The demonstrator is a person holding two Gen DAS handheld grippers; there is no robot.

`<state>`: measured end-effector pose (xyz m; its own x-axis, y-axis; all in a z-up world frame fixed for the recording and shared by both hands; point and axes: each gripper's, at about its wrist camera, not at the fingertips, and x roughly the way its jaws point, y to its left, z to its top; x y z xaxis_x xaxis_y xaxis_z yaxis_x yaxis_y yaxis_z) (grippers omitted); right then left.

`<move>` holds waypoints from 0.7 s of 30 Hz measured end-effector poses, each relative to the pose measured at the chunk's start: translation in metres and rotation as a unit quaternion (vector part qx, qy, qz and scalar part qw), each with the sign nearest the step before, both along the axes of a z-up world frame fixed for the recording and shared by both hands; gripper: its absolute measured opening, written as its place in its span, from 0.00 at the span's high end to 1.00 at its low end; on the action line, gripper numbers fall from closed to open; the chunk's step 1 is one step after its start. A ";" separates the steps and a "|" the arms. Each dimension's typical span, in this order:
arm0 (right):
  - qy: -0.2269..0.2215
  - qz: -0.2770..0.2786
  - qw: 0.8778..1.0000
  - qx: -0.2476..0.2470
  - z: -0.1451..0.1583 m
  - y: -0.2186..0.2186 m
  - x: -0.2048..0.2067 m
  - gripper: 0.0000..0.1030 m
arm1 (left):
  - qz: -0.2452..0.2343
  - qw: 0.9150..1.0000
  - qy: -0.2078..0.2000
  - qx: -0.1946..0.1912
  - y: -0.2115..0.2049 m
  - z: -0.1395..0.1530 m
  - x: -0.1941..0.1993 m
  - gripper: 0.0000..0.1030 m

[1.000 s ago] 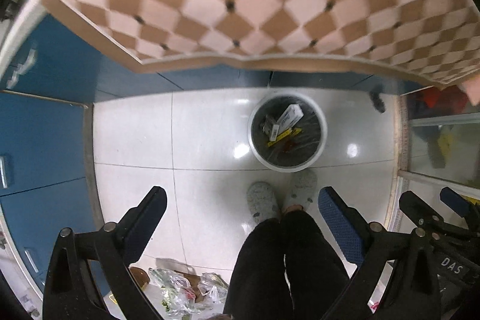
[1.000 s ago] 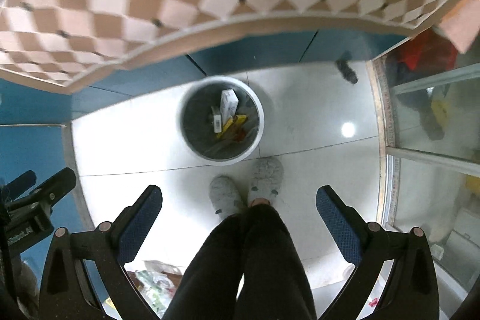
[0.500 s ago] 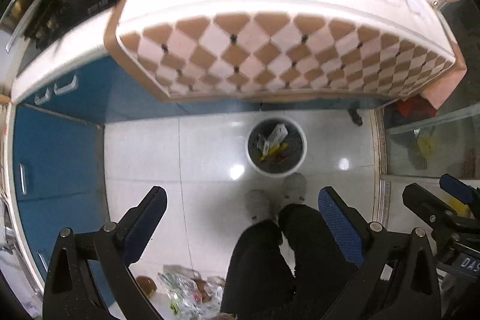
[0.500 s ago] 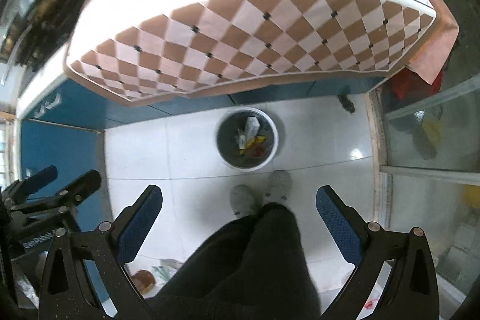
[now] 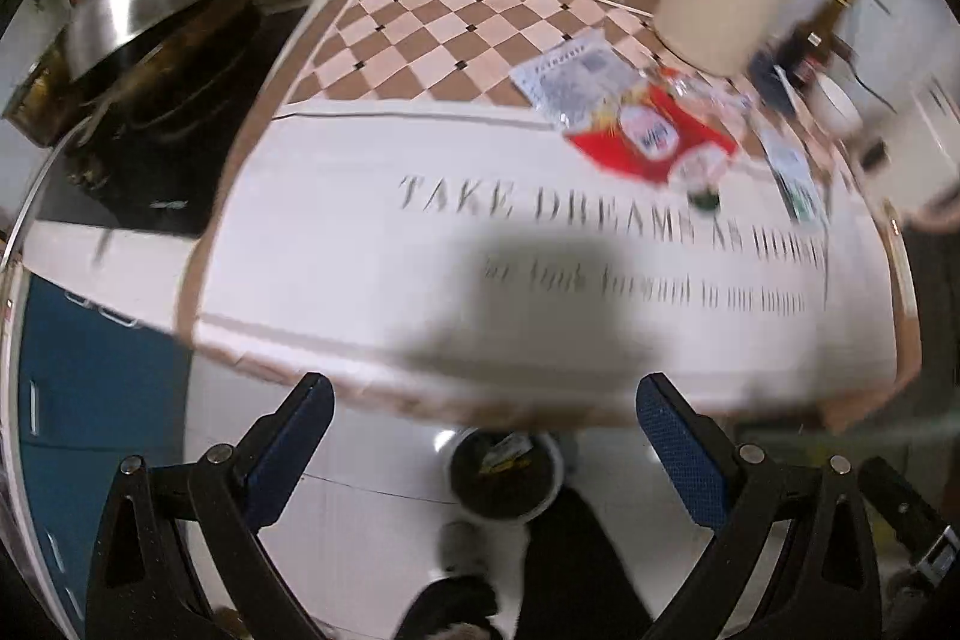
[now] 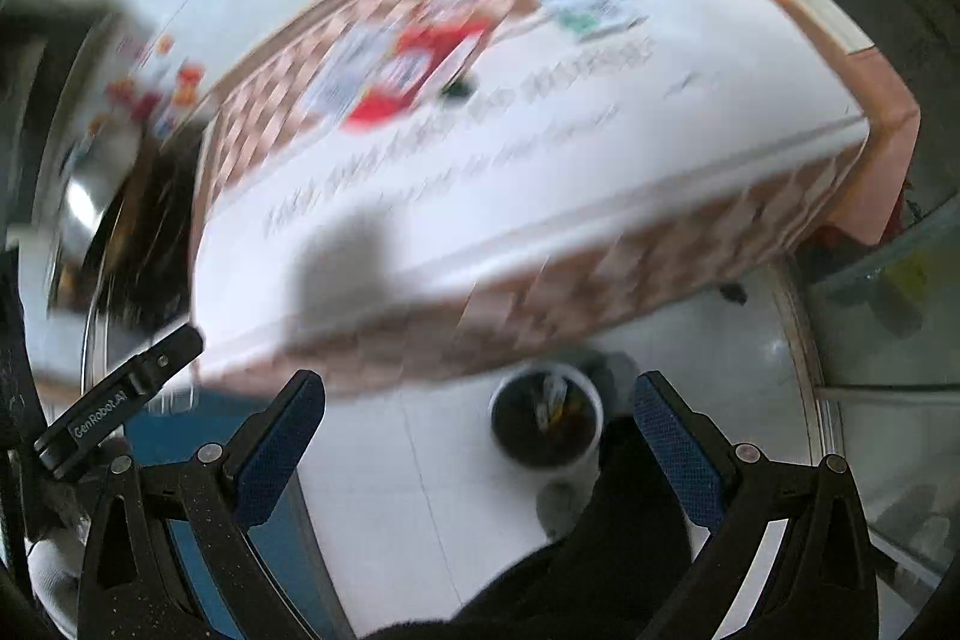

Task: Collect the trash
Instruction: 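Raise both tools back toward the counter, then grasp the white sachet with the left tool while the right tool grasps a white tissue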

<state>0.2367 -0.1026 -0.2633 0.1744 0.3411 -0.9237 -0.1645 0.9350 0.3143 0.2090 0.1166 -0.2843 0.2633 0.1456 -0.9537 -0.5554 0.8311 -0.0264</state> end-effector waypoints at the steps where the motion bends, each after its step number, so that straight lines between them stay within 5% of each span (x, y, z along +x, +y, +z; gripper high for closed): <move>1: 0.003 -0.015 1.000 -0.001 -0.003 -0.007 0.028 0.00 | 0.007 1.000 0.002 -0.004 0.002 -0.003 0.016 0.00; 6: -0.006 -0.069 0.997 -0.039 -0.028 -0.041 0.152 0.00 | 0.019 0.999 0.032 0.000 0.000 -0.028 0.115 0.00; 12: 0.008 -0.117 0.990 -0.076 -0.097 -0.070 0.276 0.03 | -0.034 0.997 0.065 0.008 -0.032 -0.057 0.215 0.00; 15: 0.017 -0.085 0.992 -0.097 -0.126 -0.059 0.307 0.29 | -0.065 0.996 0.062 -0.030 -0.058 -0.069 0.250 0.00; 16: -0.024 -0.066 0.991 -0.115 -0.121 -0.051 0.309 0.54 | -0.078 0.994 0.061 -0.054 -0.071 -0.074 0.261 0.01; 18: -0.038 -0.050 0.988 -0.139 -0.121 -0.047 0.312 0.90 | -0.097 0.988 0.057 -0.104 -0.093 -0.084 0.277 0.01; 21: -0.027 -0.067 0.991 -0.113 -0.121 -0.071 0.314 0.97 | -0.121 0.977 0.068 -0.164 -0.130 -0.108 0.299 0.01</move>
